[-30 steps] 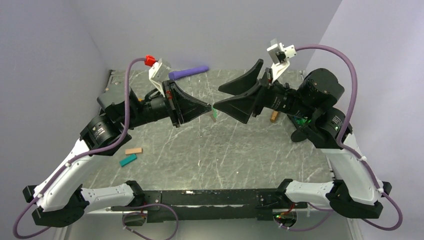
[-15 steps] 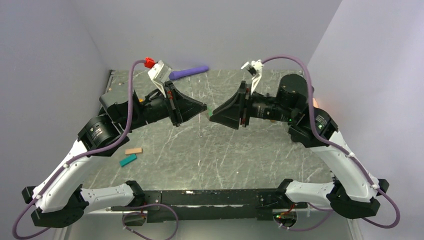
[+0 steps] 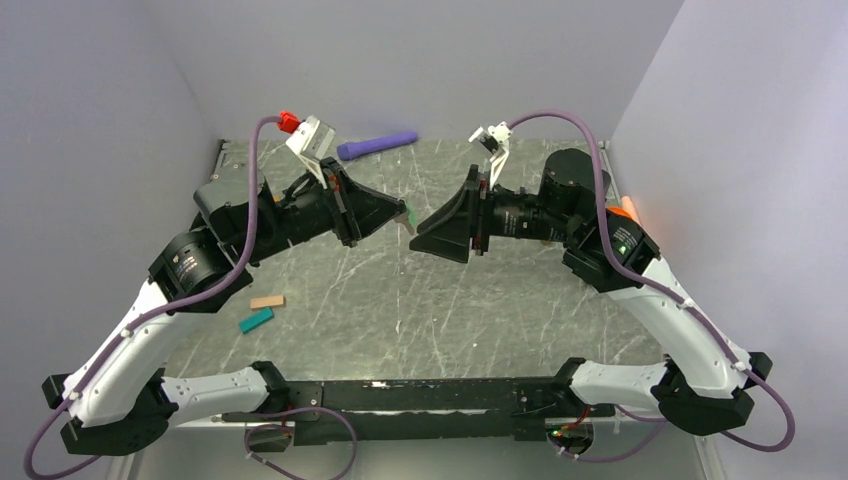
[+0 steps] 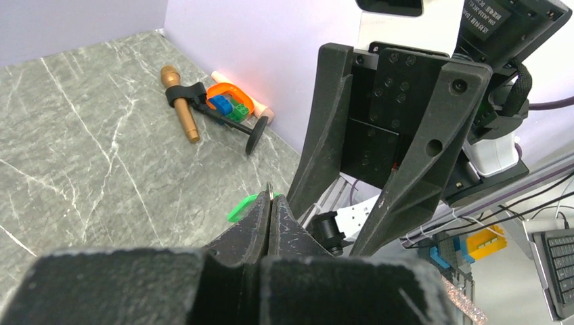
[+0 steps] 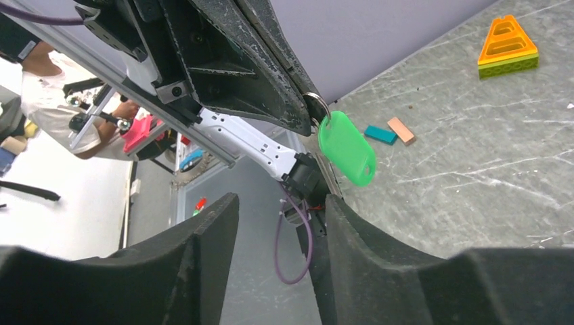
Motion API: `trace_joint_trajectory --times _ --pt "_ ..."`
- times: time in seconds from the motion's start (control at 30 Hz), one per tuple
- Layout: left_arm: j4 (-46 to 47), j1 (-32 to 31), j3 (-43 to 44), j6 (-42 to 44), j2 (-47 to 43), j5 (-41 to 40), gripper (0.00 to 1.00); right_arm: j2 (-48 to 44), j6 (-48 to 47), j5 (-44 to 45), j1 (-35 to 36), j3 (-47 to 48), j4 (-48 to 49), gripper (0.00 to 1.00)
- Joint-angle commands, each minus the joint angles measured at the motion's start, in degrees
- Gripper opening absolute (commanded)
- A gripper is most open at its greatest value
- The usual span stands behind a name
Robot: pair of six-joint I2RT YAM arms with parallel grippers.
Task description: Remove the keys from the keyring
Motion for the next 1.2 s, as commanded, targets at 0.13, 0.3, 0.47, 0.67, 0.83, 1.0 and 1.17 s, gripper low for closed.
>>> trace_joint_trajectory --times 0.13,0.3,0.47,0.67,0.83,1.0,1.17 --pt "1.0 0.2 0.5 -4.5 -1.0 -3.7 0.00 0.7 2.6 -1.1 0.0 -1.6 6.4 0.65" --pt "0.1 0.2 0.7 -4.9 -0.9 -3.8 0.00 1.9 3.3 -1.0 0.1 -1.2 8.3 0.69" --pt "-0.6 0.3 0.7 -4.7 -1.4 -3.9 0.00 3.0 2.2 -0.8 0.0 0.2 7.5 0.69" --pt "-0.6 0.2 0.4 -4.8 -1.7 -4.7 0.00 3.3 2.9 -1.9 0.0 -0.4 8.8 0.54" --pt "-1.0 0.2 0.8 -4.6 -1.4 -4.7 0.00 2.8 3.5 -1.4 0.0 -1.0 10.1 0.41" --pt "-1.1 0.3 1.4 -4.6 -0.8 -4.6 0.00 2.4 5.0 -1.8 0.0 -2.2 12.6 0.26" --pt "-0.7 0.2 1.9 -4.7 -0.5 -4.7 0.00 1.9 5.0 -0.9 0.0 -2.6 12.8 0.03"
